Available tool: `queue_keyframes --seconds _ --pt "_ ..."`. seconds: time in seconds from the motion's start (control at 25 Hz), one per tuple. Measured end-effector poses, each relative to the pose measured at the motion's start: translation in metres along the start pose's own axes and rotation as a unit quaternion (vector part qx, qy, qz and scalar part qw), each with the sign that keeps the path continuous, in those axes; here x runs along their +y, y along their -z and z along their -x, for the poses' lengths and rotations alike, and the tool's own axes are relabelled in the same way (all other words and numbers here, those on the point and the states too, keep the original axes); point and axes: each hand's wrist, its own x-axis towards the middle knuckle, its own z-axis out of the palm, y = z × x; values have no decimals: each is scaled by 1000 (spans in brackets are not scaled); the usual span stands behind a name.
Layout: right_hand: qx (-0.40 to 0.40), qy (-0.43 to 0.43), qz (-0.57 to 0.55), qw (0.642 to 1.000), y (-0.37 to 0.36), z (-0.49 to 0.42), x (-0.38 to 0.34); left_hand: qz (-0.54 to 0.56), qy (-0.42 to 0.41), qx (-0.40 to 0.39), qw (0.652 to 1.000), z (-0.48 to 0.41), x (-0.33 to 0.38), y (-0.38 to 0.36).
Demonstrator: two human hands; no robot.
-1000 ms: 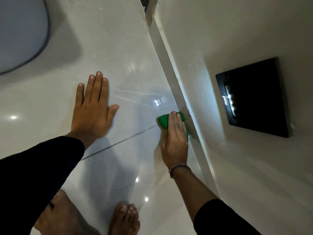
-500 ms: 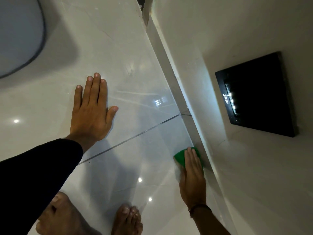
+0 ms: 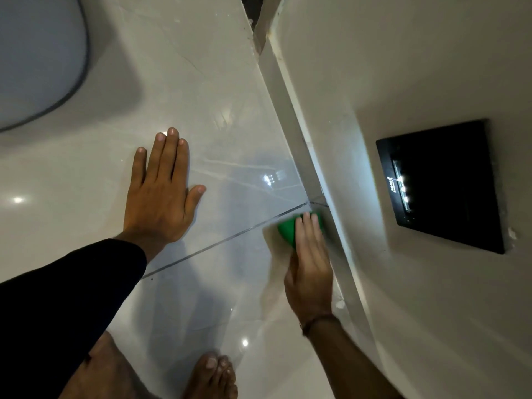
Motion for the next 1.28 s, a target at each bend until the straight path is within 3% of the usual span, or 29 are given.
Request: queue_keyframes --seconds 0.2,0.6,0.96,1.28 --pt "-25 29 85 996 -22 -59 -7 0 0 -2 1000 0 0 -1" --pt "-37 53 80 995 -33 -144 -38 -12 -9 0 1000 -1 -2 -4" --pt "-99 15 112 989 -1 -34 6 -5 -6 1 1000 0 -1 -2" --pt "-64 69 76 993 -36 -199 -70 -16 -2 -6 1000 -1 0 -1"
